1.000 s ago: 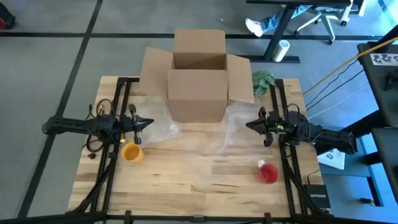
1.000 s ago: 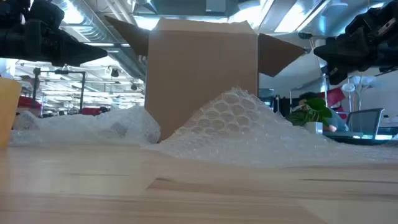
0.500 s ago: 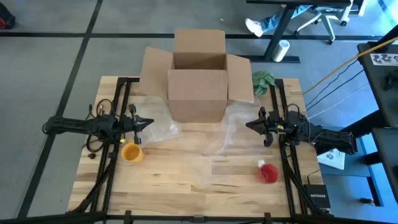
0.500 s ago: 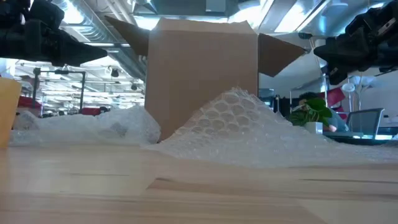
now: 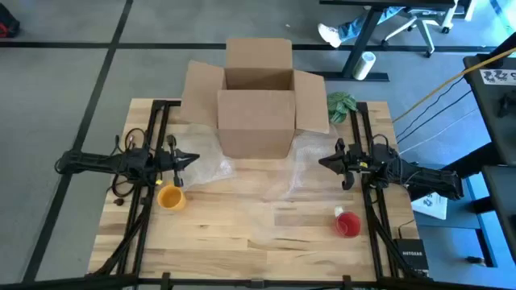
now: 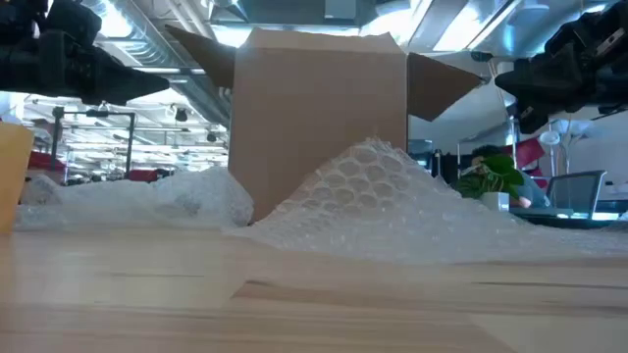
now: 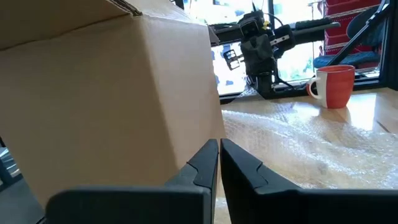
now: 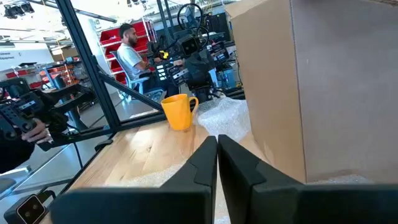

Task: Wrap mug
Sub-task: Wrap the red mug with the bubble wrap

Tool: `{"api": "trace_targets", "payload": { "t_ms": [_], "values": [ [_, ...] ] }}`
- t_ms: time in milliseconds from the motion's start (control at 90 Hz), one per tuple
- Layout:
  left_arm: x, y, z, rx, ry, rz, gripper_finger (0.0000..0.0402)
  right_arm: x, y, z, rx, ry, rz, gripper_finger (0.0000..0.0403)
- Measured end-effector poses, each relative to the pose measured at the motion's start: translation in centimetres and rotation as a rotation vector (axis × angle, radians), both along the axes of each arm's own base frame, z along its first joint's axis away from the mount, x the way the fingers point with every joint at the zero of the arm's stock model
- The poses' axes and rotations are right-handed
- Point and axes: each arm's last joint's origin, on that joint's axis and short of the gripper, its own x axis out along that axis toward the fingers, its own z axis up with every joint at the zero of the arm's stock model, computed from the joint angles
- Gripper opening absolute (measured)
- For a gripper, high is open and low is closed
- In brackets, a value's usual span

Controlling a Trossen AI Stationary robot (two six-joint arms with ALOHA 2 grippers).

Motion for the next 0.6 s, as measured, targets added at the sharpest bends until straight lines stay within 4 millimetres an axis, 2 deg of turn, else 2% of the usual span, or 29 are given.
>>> {"api": "trace_targets", "payload": {
  "t_ms": [211, 411, 600],
  "values": [
    [0.00, 0.02, 0.00, 0.011, 0.003, 0.003, 0.0000, 0.00, 0.00, 0.01, 0.000, 0.000, 0.000, 0.0000],
    [0.00, 0.00, 0.01, -0.111, -0.032, -0.003, 0.0000, 0.00, 0.00, -0.01, 0.000, 0.000, 0.000, 0.0000],
    [0.00, 0.01, 0.00, -0.136, -0.039, -0.002, 0.0000, 0.00, 0.00, 0.01, 0.000, 0.000, 0.001, 0.0000]
  ]
}}
